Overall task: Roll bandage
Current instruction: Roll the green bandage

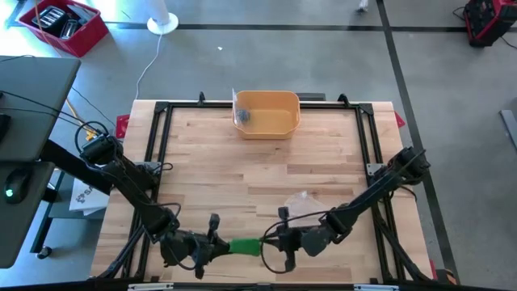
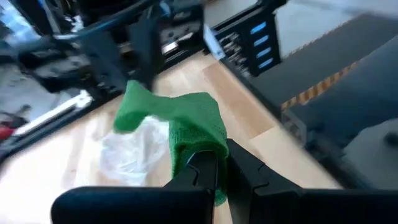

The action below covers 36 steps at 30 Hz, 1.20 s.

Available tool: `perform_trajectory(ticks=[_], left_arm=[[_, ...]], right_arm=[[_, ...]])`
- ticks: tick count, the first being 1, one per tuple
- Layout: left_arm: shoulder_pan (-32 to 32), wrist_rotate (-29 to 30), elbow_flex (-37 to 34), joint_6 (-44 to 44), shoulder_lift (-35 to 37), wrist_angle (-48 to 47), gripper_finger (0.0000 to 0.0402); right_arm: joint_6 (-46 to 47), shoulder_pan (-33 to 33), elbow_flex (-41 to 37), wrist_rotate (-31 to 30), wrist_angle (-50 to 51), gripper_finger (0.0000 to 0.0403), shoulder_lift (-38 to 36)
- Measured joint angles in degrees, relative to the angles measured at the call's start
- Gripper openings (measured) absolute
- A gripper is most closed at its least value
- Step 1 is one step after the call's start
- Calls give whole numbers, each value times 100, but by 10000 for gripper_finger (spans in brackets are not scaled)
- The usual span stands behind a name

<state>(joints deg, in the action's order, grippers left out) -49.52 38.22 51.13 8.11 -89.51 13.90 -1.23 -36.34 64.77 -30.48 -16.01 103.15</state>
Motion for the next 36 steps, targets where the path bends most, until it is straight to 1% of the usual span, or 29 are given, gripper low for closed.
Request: perform_trajectory(ticks=[4,9,10,11,13,15,18,20,22,24,26,29,31,33,36], left_arm=[[0,-541,-2,-538,1,253,8],[-7,-1137,-2,-1300,8,407,8],[-11,-1154,-2,-1426,8,401,8],[-15,-1155,-2,-1503,8,400,8],[-15,-1154,-2,-1537,8,404,8],[-15,-1094,-2,-1518,8,406,8],[-15,-1049,-2,-1500,8,402,8],[-15,-1049,-2,-1500,8,401,7],[-15,-1047,-2,-1500,8,401,7],[-15,-1047,-4,-1500,8,399,7],[-15,-1047,-4,-1500,8,397,7],[-13,-1044,-7,-1498,8,397,7],[-13,-1042,-7,-1498,8,392,8],[-13,-1041,-7,-1498,8,388,8],[-11,-1041,-7,-1498,8,388,8]], right_arm=[[-661,-141,0,-1261,-19,2,0],[-1684,-324,195,-3226,-14,1,0],[-1919,-355,263,-3448,-18,1,0],[-2087,-369,327,-3525,-23,2,0],[-2110,-381,416,-3310,-18,2,0],[-1756,-380,452,-2862,85,2,0],[-907,-381,455,-2166,484,4,0],[-88,-381,455,-1607,887,14,0],[730,-377,455,-894,1220,34,2],[1458,-352,455,-212,1299,63,61],[1925,-329,453,209,1168,96,175],[2115,-258,452,630,577,142,431],[2082,-211,452,764,107,162,607],[2044,-166,452,899,-269,169,756],[1901,-122,448,1216,-562,163,820]])
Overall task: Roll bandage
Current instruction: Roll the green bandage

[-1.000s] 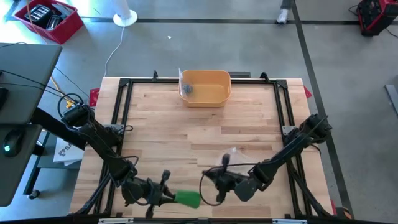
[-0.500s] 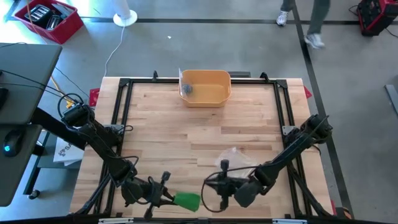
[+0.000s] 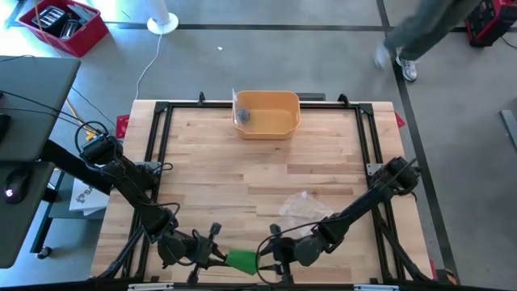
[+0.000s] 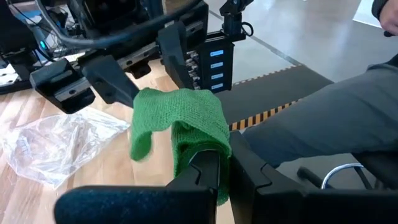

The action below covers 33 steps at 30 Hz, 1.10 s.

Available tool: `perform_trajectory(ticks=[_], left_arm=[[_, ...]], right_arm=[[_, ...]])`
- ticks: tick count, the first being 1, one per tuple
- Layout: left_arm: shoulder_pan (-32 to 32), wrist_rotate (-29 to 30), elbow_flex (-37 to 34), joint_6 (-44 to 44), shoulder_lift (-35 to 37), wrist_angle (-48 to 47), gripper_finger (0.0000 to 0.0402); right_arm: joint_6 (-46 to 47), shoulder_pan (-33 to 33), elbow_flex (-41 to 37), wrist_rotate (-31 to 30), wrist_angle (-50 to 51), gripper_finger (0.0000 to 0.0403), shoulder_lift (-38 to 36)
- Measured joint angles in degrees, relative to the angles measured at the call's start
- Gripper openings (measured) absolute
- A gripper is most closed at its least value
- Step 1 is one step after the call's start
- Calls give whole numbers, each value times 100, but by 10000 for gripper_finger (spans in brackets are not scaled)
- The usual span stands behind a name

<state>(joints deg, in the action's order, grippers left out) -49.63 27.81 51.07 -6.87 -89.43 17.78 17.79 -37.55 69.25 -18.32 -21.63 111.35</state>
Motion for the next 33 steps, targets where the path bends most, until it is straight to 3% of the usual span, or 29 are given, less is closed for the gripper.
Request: perform_trajectory(ticks=[10,25,33], left_arm=[[-1,-15,-1,52,0,-42,8],[0,-24,-2,50,0,-57,8],[0,-24,-2,52,-4,-50,8]], right_arm=[[-242,4,0,223,-67,107,-35],[-472,198,0,177,478,98,-325],[-899,178,0,153,501,36,-323]])
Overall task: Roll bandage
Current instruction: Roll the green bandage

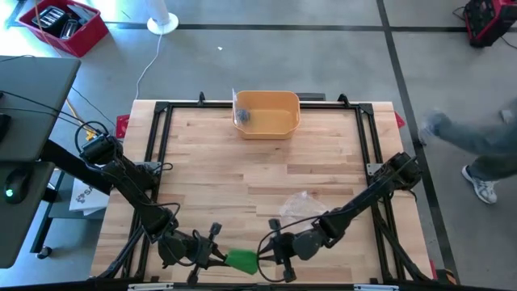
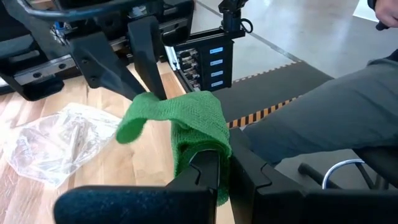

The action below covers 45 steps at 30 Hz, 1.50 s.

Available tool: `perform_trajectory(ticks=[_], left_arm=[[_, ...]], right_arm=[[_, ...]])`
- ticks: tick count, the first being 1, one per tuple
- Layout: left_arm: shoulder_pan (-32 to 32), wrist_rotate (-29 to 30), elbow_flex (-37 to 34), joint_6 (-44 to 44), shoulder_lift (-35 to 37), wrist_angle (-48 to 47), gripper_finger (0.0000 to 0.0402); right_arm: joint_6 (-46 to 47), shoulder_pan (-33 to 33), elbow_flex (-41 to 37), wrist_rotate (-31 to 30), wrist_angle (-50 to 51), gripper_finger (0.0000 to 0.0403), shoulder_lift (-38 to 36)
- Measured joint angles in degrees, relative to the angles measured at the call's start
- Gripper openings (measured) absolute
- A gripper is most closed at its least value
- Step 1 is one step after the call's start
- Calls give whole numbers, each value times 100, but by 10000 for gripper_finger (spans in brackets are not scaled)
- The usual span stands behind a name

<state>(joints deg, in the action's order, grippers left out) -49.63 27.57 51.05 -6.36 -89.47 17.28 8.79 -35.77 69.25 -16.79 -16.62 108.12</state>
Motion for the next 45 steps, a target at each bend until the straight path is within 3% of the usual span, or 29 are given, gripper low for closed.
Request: perform_trajectory(ticks=[7,12,16,20,26,30,34,40,45], left_arm=[[0,4,0,-2,0,4,8],[0,7,0,-1,0,6,8],[9,10,0,1,0,2,8],[11,13,1,1,0,-11,8],[11,33,0,1,0,-25,8],[11,33,0,-2,0,-37,8],[11,33,2,-2,0,-31,8],[14,57,0,-4,0,-31,8],[21,84,1,-6,0,-28,8]], right_arm=[[19,0,0,441,-212,55,0],[-101,0,0,465,-214,91,14],[-277,0,0,297,-253,97,56],[-395,0,0,52,-245,78,63],[-435,-2,0,105,-172,8,63],[-524,-62,0,52,-104,12,66],[-1058,-218,0,-493,-98,2,66],[-1868,-450,0,-2229,6,1,70],[-2610,-504,0,-3250,5,1,70]])
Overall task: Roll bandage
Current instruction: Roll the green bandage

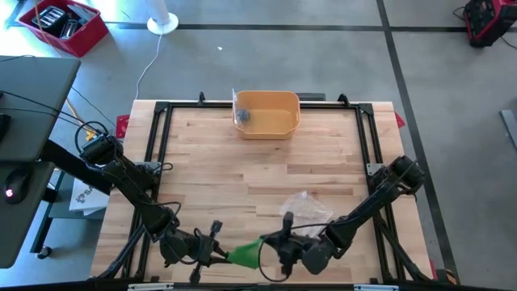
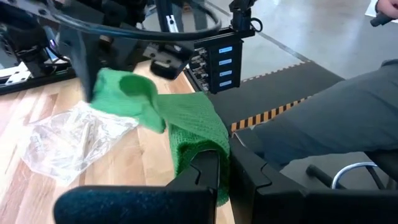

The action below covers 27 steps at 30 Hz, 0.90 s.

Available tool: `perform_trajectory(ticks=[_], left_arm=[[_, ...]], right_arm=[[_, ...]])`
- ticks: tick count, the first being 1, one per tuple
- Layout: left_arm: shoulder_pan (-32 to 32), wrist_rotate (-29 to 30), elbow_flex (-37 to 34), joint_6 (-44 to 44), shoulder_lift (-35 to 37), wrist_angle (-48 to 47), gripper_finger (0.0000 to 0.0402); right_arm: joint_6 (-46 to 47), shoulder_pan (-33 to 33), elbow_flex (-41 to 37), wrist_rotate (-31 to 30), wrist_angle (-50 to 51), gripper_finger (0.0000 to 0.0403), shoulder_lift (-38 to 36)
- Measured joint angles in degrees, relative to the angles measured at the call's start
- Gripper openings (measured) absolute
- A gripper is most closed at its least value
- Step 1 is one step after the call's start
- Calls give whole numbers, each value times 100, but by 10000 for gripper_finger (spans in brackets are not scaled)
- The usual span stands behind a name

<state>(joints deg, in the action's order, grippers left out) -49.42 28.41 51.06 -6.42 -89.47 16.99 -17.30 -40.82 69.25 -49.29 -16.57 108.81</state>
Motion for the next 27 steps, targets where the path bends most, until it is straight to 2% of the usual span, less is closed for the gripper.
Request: perform_trajectory(ticks=[7,9,13,16,19,24,27], left_arm=[[7,147,1,-44,0,10,8],[33,-12,1,-210,0,13,8],[134,-545,1,-643,0,57,8],[211,-485,3,-745,0,53,8],[217,-263,3,-747,0,49,8],[231,84,3,-1117,0,42,8],[252,172,3,-1289,0,39,8]], right_arm=[[-1390,-16,0,-1507,-271,0,7],[-1973,-13,0,-1914,-581,0,7],[-3166,-7,0,-2059,-1561,0,7],[-3669,-7,0,-2012,-2177,0,7],[-3556,-41,0,-1990,-2423,0,7],[-2354,-114,0,-1977,-2346,2,7],[-1879,-223,0,-1996,-2214,17,7]])
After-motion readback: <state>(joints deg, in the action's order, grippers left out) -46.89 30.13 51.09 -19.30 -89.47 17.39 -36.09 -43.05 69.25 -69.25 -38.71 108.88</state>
